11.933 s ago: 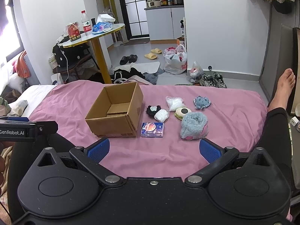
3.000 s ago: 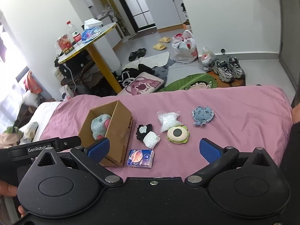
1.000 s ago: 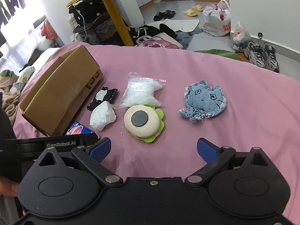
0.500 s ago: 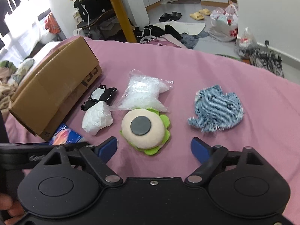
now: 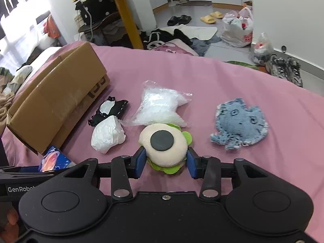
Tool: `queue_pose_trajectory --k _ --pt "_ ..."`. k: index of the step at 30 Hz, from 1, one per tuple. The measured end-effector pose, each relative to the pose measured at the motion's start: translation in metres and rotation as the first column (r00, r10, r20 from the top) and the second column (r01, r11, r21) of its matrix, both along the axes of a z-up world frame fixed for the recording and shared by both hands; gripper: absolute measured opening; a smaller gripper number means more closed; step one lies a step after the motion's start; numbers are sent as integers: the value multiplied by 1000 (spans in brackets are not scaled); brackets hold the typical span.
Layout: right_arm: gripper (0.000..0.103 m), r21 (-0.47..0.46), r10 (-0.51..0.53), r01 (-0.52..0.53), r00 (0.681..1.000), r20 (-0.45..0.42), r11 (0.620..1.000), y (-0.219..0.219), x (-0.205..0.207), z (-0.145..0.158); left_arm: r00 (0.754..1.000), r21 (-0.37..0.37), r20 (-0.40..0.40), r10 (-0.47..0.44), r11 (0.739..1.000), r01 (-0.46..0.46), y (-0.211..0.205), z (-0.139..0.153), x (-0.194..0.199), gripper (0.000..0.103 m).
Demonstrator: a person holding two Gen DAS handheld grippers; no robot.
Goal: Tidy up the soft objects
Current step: 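Grasp the tissue pack with the left tool while the right tool grasps the eyeball plush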
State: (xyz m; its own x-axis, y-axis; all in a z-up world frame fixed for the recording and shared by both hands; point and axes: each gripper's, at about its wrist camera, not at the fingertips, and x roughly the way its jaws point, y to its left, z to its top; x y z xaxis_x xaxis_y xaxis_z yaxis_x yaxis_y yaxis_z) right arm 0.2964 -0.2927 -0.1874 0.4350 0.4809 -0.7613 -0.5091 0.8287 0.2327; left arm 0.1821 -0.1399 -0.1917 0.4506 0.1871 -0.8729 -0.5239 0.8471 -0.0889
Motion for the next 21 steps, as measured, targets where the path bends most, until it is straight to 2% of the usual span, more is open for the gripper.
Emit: queue_pose_trajectory --k 6,17,21 --pt "41 20 -81 81 997 -3 997 -22 -13 22 1000 -44 14 -8 999 8 10 14 -8 81" --pt "41 -7 -121 121 993 4 993 -14 -52 46 999 -75 52 -14 997 17 17 43 -30 80" --pt "41 15 -203 204 979 -27 979 -22 -61 51 997 -74 75 -24 997 30 23 56 -40 80"
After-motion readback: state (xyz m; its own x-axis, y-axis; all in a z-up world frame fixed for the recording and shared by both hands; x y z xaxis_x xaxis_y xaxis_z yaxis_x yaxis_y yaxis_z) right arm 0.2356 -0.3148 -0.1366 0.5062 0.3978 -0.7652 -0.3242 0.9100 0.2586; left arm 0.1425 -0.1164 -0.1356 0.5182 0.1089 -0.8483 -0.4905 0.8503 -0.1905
